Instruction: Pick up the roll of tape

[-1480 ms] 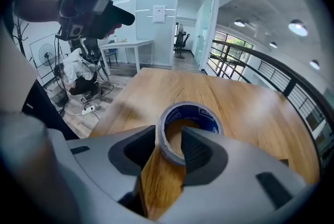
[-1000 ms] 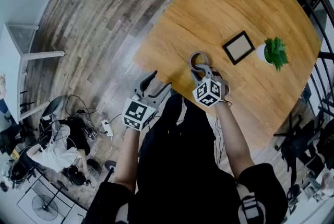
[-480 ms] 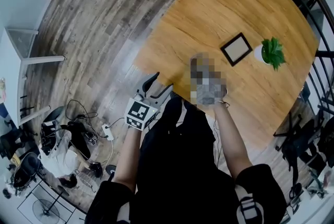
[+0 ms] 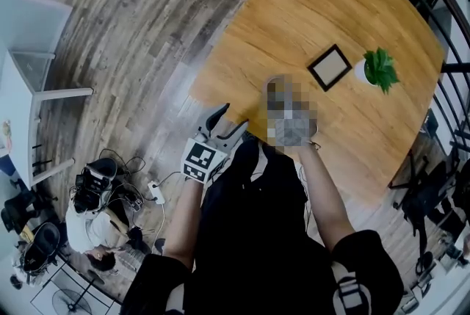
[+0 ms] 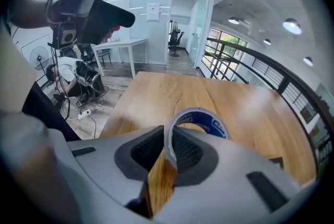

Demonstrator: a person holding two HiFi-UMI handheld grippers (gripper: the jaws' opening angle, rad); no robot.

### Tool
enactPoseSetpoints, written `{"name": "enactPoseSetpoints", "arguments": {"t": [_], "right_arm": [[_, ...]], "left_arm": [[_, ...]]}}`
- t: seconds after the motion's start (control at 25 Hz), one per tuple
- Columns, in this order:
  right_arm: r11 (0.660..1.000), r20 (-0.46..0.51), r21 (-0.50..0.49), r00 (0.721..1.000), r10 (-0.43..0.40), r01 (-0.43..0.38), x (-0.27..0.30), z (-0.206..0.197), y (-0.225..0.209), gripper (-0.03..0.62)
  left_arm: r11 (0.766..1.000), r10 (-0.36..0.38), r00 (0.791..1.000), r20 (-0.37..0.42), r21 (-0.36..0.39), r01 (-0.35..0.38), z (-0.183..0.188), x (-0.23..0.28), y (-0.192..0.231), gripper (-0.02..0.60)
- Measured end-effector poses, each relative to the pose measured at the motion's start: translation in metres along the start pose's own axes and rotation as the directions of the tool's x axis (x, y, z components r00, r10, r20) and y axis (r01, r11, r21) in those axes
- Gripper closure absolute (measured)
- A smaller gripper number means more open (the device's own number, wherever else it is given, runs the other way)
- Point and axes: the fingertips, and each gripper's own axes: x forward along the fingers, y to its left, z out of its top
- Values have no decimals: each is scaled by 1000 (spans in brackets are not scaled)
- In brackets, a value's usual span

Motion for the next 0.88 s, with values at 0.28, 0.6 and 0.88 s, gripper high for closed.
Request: {"name": "enactPoseSetpoints", "arguments": {"t": [0.28, 0.6, 0.88], "right_arm": [[998, 47, 48, 998, -47, 45, -17, 14, -10, 534], [993, 79, 70, 992, -96, 90, -45, 15, -26, 536], [987, 153, 73, 976, -154, 144, -81, 23, -48, 536]], "left_arm": [[1000, -20, 1000, 2, 12, 20, 3, 2, -6, 324], [1000, -5, 999, 42, 29, 4, 25, 4, -7, 324], [999, 42, 995, 90, 11, -43, 45, 11, -6, 324]]}}
